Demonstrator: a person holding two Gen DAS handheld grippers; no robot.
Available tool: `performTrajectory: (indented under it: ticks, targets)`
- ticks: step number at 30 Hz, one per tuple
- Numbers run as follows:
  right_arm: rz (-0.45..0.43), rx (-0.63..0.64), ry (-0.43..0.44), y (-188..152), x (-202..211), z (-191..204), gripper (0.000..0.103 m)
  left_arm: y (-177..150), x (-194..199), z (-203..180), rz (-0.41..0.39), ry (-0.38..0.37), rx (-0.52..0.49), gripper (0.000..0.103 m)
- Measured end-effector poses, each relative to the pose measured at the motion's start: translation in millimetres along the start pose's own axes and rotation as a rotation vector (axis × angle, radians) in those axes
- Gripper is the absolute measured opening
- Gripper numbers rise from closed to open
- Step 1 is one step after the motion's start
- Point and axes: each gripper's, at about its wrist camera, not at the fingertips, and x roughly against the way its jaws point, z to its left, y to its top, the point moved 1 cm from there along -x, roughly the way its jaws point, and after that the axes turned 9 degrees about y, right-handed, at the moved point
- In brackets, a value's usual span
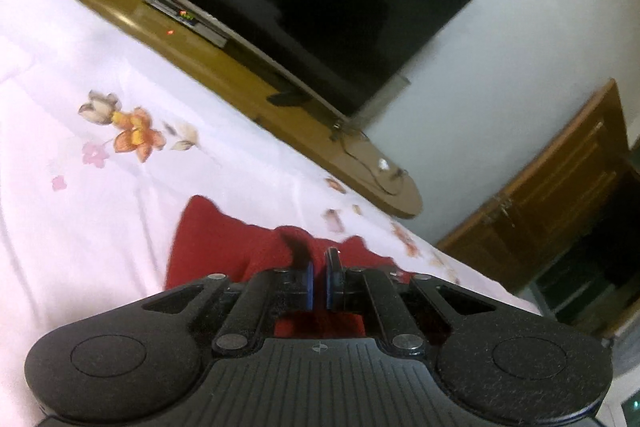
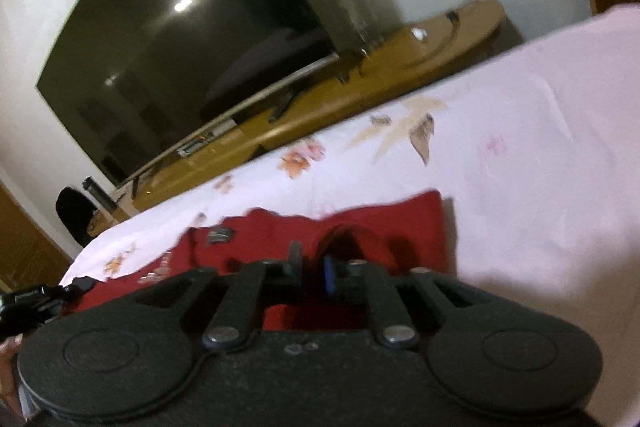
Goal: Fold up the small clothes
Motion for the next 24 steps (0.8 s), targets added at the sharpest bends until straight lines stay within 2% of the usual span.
performTrajectory:
  ticks: [2, 3, 5, 6, 7, 9, 11, 17, 18, 19, 22, 24]
  targets:
    - [-0.030, 0.008, -0.013, -2.8, -2.6, -6.0, 0.039, -6.6, -1.8, 0.7, -0.022, -0.003, -0.005, 0.004]
    - [-0.050, 0.009, -0.004, -4.1, -1.3, -7.3, 0.043, -9.3, -2.5, -0.6, -0.029, 0.007, -0.025, 0.009]
    - [-0.089, 0.013, 0.002, -5.1, 2.8, -8.0, 0.062, -11.4, -2.8, -2.4, -0.032, 0.009, -0.046, 0.033]
    - [-0.109, 0.022, -0.011, -4.3, 3.8, -8.1, 0.065, -10.2, -1.1, -3.5, -0.056, 0.024, -0.052, 0.062]
    - [-0.120, 0.023, -0.017, -2.7, 4.5, -8.8, 0.065, -7.3, 0.4, -4.8, -0.093, 0.043, -0.063, 0.079]
    - [-0.124, 0.005, -0.009, 1.1, 4.7, -13.2, 0.065, -0.6, 4.0, -4.6, -0.121, 0.047, -0.060, 0.080]
    - [-0.113, 0.016, -0.012, 3.3, 2.5, -13.8, 0.064, 3.6, 2.2, -3.7, -0.110, 0.064, -0.069, 0.079]
    - [-0.118, 0.013, 0.007, 7.5, 0.3, -15.6, 0.063, 3.1, -3.5, -12.8, -0.064, 0.087, -0.181, 0.079]
    - [-0.108, 0.027, 0.008, 7.7, -1.5, -14.2, 0.062, 3.3, -5.4, -17.3, -0.055, 0.096, -0.213, 0.078]
    - [-0.097, 0.046, 0.004, 7.8, -3.1, -11.8, 0.062, 3.5, -7.6, -23.0, -0.048, 0.113, -0.254, 0.069]
    - [-0.043, 0.161, -0.058, 9.2, -14.7, -0.6, 0.058, 5.6, -18.5, -38.3, -0.007, 0.165, -0.365, 0.056]
    - [-0.004, 0.249, -0.092, 9.9, -24.0, 8.1, 0.057, 6.6, -26.2, -45.5, 0.021, 0.174, -0.407, 0.054]
